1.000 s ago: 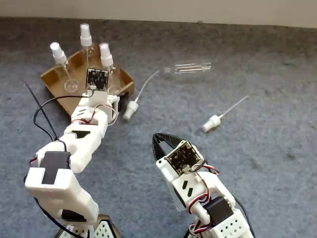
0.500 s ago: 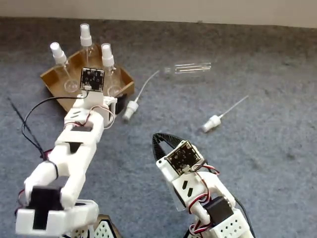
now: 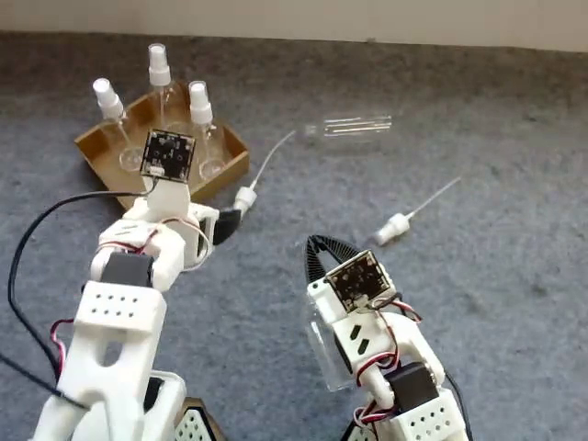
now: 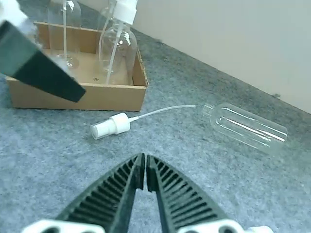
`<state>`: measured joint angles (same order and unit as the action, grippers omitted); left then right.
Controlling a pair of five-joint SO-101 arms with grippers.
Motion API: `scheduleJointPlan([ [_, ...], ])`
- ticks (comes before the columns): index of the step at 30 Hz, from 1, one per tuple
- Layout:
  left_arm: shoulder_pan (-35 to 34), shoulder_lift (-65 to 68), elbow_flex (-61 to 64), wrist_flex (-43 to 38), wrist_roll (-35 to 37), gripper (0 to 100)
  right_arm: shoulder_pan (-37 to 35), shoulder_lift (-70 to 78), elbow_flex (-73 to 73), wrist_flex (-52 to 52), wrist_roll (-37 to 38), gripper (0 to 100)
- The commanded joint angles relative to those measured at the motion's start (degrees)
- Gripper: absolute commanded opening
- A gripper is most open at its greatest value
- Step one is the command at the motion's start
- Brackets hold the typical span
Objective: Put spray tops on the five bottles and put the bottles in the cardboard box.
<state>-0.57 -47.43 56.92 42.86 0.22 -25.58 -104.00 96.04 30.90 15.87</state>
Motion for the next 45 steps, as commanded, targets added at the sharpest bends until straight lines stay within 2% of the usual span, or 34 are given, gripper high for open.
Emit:
scheduleJointPlan([
  [1, 2.24, -10.24, -3.56, 12.22, 0.00, 29, 4.79, -0.66, 6.20, -2.33, 0.35, 1.2],
  [3, 2.77, -12.70, -5.58, 17.67, -0.09, 29, 7.60, -0.66, 6.20, -3.91, 0.18, 1.2],
  [5, 3.56, -13.67, -7.60, 21.80, -0.09, 29, 9.98, -0.66, 6.20, -5.32, -3.43, 1.2],
  [8, 4.00, -13.67, -10.77, 24.62, -0.18, 29, 13.93, -0.57, 6.11, -6.29, -9.76, 1.2],
  [11, 4.09, -13.67, -12.35, 27.08, -0.18, 29, 16.84, -0.04, 5.85, -6.20, -11.52, 1.2],
  [13, 4.44, -13.58, -13.49, 28.66, -2.55, 29, 19.12, -0.04, 5.76, -6.11, -13.01, 1.2],
  [16, 7.52, -13.49, -14.73, 30.77, -9.76, 29, 23.25, -0.04, 5.76, -6.02, -15.82, 1.2],
  [20, 9.89, -13.05, -14.81, 32.35, -12.22, 29, 24.66, 0.04, 3.38, -1.71, -16.62, 1.2],
  [24, 10.15, -5.32, -18.68, 35.16, -12.04, 29, 24.66, 0.04, 1.36, 0.84, -16.62, 1.2],
  [30, 10.42, 14.46, -33.71, 44.57, -11.96, 29, 24.57, -0.04, 1.45, -0.22, -16.26, 1.2],
  [33, 12.09, 21.67, -39.43, 49.05, -7.82, 29, 24.57, -0.04, 1.54, -2.51, -16.26, 1.2],
  [40, 25.71, 26.77, -44.00, 53.10, 14.77, 29, 24.75, -0.22, 1.54, -2.77, -16.18, 1.2],
  [45, 34.15, 27.30, -43.82, 53.10, 21.80, 29, 26.33, -0.57, 1.19, -2.51, -14.07, 1.2],
])
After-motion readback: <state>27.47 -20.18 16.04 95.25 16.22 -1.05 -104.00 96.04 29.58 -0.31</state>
